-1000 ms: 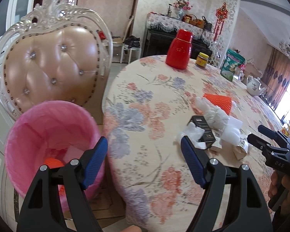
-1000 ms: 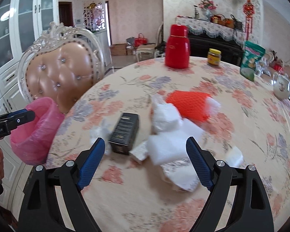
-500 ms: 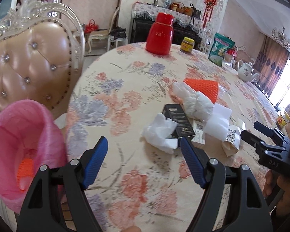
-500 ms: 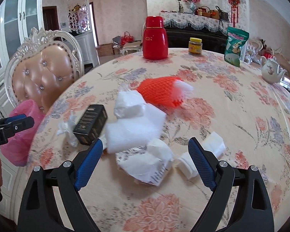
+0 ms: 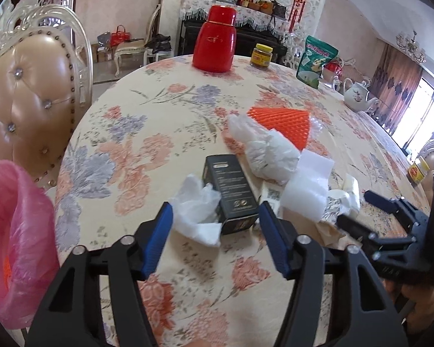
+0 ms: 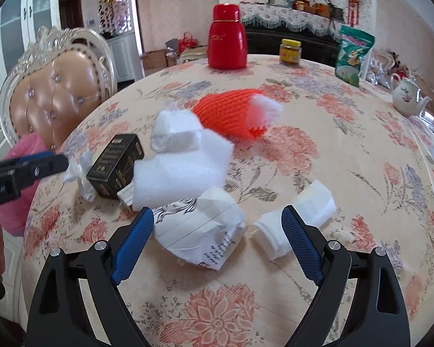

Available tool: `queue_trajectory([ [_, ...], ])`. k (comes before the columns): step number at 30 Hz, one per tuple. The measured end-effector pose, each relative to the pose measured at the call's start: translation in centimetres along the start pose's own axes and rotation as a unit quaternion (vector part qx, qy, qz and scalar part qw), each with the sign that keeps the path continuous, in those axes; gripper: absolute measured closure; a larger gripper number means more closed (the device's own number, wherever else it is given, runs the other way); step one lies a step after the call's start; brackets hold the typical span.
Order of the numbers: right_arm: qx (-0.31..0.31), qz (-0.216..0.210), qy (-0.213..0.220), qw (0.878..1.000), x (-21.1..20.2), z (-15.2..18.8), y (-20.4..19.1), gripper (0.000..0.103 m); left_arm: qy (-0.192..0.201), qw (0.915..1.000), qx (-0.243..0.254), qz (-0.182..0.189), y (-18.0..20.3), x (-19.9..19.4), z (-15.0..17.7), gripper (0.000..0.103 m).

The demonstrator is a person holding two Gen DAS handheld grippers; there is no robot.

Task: Collect trash
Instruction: 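Grasp the crumpled printed paper bag with the right gripper while the left gripper approaches the black box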

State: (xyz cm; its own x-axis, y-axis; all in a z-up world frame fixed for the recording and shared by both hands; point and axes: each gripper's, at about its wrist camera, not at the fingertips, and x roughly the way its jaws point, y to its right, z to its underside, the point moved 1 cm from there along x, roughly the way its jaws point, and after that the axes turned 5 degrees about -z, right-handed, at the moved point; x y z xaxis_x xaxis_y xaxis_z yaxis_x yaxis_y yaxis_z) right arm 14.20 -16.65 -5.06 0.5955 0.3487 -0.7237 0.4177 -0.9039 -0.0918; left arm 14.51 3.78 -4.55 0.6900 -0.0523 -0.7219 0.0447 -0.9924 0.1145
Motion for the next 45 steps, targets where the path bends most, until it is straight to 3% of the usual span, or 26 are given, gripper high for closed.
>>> queue_trajectory([
  [14, -0.014, -0.019, -0.017, 1.000, 0.6, 0.3, -0.7, 0.019, -0.005, 0.9995, 0.018, 0.026, 2.2, 1.0, -0.7, 0.056],
  [27, -0.040, -0.032, -0.048, 0.998, 2.5, 1.1, -2.1, 0.021, -0.020, 0.9988, 0.027, 0.036, 3.1, 2.2, -0.2, 0.056],
  [39, -0.009, -0.034, -0.018, 0.999, 0.5, 0.4, -0.4, 0.025, -0.028, 0.9984, 0.036, 0.033, 3.9, 3.0, -0.2, 0.056],
  [45, 0.029, -0.023, 0.012, 0.999, -1.1, -0.1, 1.7, 0.025, -0.035, 0.9986, 0.040, 0.006, 4.0, 4.0, -0.3, 0.058],
])
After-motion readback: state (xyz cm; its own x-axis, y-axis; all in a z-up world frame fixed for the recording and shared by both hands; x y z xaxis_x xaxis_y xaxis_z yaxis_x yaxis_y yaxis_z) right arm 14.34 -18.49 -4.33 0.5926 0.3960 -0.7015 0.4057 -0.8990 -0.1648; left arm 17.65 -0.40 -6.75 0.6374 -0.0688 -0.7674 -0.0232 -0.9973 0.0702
